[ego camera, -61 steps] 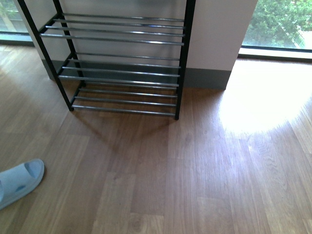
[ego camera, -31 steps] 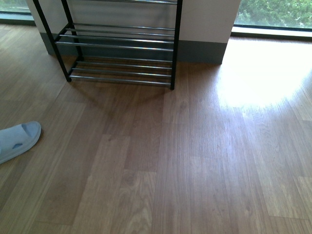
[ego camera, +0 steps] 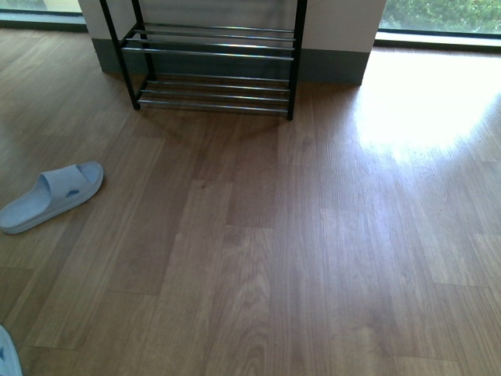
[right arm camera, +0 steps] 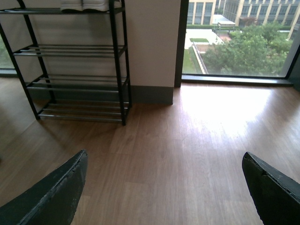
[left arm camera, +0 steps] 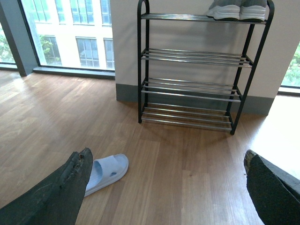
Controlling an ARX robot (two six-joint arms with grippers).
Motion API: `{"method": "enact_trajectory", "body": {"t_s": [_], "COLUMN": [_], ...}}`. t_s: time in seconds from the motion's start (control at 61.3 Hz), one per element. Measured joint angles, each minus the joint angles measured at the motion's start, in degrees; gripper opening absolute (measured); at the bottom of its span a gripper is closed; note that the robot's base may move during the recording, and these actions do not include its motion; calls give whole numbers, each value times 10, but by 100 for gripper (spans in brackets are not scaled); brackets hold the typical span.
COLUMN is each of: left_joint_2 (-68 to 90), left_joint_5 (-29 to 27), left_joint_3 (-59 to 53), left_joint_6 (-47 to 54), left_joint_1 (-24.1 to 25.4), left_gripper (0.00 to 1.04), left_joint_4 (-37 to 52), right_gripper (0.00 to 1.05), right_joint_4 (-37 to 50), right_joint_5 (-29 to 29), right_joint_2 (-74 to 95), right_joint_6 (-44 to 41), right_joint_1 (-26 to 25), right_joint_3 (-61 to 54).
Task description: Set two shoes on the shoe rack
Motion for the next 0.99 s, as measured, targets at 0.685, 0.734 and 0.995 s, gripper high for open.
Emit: {"method": "enact_trajectory", "body": {"t_s": [0.685, 0.734, 0.995], "left_joint_2": [0, 0, 0], "left_joint_5": [-1, 0, -2], "left_joint_3": [0, 0, 0], "left_joint_6": [0, 0, 0], "left_joint_1": [0, 0, 0], "left_gripper": [95, 95, 95], "left_joint_4": [0, -1, 0], "right_gripper": [96, 96, 96], "right_joint_4": [-2, -2, -2], "right_joint_5": [-3, -2, -2], "right_joint_2": [-1, -1, -1], "right_joint_6": [0, 0, 0], "right_joint_1": [1, 0, 0], "right_joint_3": [0, 0, 0]}}
